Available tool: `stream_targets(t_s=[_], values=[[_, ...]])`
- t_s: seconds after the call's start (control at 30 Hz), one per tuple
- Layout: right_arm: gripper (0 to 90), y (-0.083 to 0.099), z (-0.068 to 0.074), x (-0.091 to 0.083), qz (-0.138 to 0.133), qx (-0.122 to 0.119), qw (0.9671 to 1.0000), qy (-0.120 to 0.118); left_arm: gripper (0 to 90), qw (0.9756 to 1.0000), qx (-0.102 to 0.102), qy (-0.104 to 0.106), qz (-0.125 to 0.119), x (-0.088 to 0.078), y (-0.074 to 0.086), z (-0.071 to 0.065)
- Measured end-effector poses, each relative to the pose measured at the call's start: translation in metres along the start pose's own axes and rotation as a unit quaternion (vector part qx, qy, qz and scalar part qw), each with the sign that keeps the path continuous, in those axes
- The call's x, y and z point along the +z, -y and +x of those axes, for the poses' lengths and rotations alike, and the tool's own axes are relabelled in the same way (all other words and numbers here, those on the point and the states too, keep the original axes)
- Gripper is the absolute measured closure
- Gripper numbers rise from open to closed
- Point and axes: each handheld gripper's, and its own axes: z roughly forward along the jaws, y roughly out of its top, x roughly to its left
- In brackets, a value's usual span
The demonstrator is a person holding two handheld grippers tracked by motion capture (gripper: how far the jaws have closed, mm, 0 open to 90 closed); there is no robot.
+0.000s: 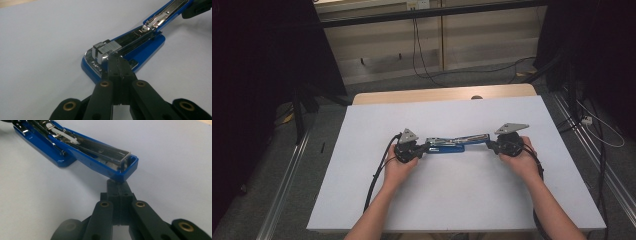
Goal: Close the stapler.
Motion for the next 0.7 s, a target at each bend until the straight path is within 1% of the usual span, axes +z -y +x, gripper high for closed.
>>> stream_targets(t_s=[0.03,0.3,0.33,0.4,0.43,0.57,0.63,0.7], values=[[90.0,-0.001,0.000,-0.001,-0.002,0.003,1.0000,-0.001,90.0,1.0000,0.000,0.000,0.000,0.000,0.000,0.000],[90.0,-0.007,0.004,-0.002,-0.010,-0.004,0.9999,-0.004,90.0,1.0000,0.004,0.000,0.003,-0.001,0.000,0.000],[90.0,-0.007,0.005,-0.002,-0.011,-0.004,0.9999,-0.005,90.0,1.0000,0.000,0.004,0.000,-0.002,0.000,0.000],[90.0,-0.007,0.006,-0.003,-0.013,-0.004,0.9999,-0.008,90.0,1.0000,0.004,0.002,0.006,-0.004,-0.001,0.000],[90.0,-0.007,0.007,-0.003,-0.013,-0.003,0.9999,-0.009,90.0,1.0000,-0.001,0.005,0.004,-0.005,-0.001,-0.001],[90.0,-0.006,0.009,-0.004,-0.016,-0.005,0.9998,-0.012,88.9,0.9999,-0.006,0.011,-0.004,-0.008,-0.003,-0.002],[90.0,-0.005,0.009,-0.005,-0.019,-0.001,0.9997,-0.014,87.8,0.9999,-0.005,0.011,-0.001,-0.010,-0.003,-0.002],[89.3,-0.005,0.010,-0.006,-0.022,0.001,0.9996,-0.018,85.4,0.9998,-0.010,0.015,-0.004,-0.012,-0.003,-0.002]])
